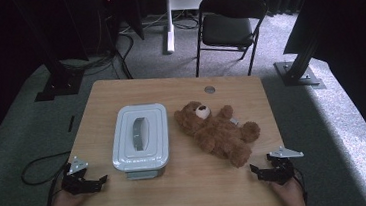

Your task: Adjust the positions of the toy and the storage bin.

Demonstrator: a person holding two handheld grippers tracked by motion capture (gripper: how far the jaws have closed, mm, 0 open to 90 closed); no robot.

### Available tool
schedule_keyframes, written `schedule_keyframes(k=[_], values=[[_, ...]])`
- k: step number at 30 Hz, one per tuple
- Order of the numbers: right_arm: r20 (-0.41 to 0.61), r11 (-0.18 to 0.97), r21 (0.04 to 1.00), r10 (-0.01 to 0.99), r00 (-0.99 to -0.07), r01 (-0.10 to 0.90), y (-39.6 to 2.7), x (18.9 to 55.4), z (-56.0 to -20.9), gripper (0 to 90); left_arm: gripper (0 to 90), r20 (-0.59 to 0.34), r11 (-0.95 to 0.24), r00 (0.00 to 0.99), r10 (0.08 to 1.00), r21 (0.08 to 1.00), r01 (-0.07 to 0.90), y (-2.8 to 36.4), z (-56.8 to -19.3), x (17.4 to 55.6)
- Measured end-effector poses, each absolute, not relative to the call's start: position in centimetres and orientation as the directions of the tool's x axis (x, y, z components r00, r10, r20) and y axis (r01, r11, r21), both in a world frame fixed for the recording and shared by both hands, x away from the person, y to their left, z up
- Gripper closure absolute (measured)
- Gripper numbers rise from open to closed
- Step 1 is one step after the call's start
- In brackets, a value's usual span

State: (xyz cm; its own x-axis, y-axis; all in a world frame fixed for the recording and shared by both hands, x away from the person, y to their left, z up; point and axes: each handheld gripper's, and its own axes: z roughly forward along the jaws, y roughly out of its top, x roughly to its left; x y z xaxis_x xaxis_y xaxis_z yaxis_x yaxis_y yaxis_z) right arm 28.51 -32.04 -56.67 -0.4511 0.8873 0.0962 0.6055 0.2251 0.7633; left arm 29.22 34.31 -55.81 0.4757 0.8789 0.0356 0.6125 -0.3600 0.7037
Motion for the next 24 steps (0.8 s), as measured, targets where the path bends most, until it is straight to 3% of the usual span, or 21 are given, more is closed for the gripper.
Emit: schedule_keyframes(k=[12,24], values=[[0.168,0.167,0.746,0.89,-0.424,0.645,-33.3,28.7,-55.6,13.4,0.4,0.036,-0.366,0.484,0.875,0.704,0.609,34.3,-55.8,29.4],[0.149,0.151,0.843,0.857,-0.494,0.516,-33.1,30.2,-49.1,14.4,0.5,0.036,-0.368,0.486,0.873,0.704,0.608,34.3,-55.8,29.4]])
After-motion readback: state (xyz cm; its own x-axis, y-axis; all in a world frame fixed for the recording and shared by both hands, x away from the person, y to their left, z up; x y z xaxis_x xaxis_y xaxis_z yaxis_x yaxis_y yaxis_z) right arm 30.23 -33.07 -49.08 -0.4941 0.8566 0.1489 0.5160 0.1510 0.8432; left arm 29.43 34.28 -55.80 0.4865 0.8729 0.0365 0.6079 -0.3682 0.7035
